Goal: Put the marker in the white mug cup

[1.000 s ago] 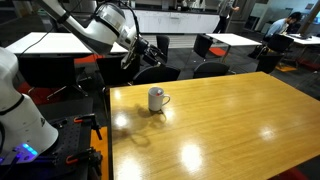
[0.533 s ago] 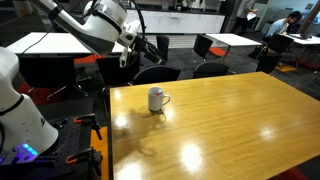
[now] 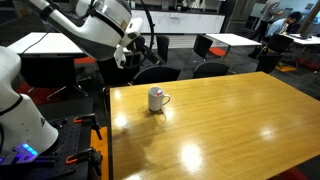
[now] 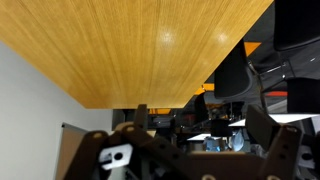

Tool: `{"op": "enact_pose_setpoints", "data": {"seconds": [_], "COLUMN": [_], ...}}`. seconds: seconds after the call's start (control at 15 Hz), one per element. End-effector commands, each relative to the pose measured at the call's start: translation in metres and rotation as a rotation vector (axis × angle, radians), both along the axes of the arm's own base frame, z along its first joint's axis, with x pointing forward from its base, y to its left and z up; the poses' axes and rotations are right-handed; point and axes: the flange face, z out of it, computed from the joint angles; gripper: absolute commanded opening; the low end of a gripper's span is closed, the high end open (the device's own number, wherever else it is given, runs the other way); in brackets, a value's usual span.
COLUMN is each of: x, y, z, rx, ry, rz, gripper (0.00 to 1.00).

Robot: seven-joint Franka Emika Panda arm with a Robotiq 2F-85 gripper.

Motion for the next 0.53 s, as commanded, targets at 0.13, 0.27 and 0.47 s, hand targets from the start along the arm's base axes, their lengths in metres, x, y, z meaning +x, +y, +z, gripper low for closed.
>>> {"op": "enact_pose_setpoints", "data": {"seconds": [0.13, 0.27, 0.47], "x": [-0.002, -0.004, -0.004], "y": [-0.023, -0.027, -0.028], "z": [-0.028, -0.037, -0.037], "rx": [-0.013, -0.031, -0.045], "ry": [0.100, 0.117, 0.110], "rz": [0.090, 0.086, 0.063], "gripper": [1.00, 1.00, 1.00]}}
